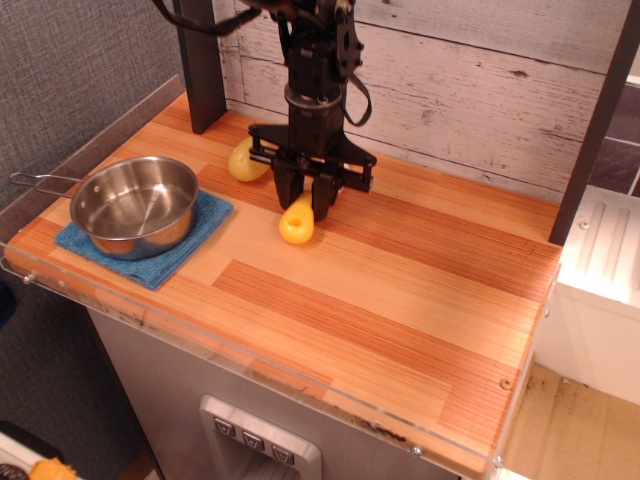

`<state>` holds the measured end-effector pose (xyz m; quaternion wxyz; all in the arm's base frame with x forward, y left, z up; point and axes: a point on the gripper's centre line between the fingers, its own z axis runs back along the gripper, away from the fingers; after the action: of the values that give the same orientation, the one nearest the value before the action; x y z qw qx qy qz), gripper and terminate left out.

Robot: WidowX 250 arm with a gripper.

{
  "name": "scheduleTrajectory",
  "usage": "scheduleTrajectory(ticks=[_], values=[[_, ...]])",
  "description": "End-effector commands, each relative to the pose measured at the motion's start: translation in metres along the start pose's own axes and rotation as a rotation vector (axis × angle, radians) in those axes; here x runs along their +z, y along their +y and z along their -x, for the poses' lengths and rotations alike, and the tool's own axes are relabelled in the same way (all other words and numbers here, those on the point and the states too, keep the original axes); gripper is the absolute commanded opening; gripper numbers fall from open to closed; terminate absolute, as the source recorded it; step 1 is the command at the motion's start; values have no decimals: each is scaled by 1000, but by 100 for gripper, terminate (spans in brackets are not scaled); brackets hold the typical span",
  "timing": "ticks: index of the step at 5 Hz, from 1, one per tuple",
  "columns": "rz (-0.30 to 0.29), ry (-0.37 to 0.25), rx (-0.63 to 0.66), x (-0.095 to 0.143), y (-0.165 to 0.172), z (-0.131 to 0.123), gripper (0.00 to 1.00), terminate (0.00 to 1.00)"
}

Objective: Move the yellow knife to the right of the potato

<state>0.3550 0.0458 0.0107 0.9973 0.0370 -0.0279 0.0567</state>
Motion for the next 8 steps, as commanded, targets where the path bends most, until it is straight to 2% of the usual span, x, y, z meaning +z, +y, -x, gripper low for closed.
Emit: scheduleTrajectory(ticks=[1, 2, 4, 5, 6, 7, 8], values=[[-2, 2, -67, 6, 3, -1, 0, 0], [17, -34, -107, 13, 2, 0, 100, 0], [9, -136, -127, 45, 7, 9, 100, 0], [33, -234, -104, 79, 12, 17, 100, 0], [98, -232, -92, 107, 10, 35, 100, 0], [164, -155, -98, 112, 4, 52, 100, 0], [174, -124, -126, 113, -1, 63, 100, 0]])
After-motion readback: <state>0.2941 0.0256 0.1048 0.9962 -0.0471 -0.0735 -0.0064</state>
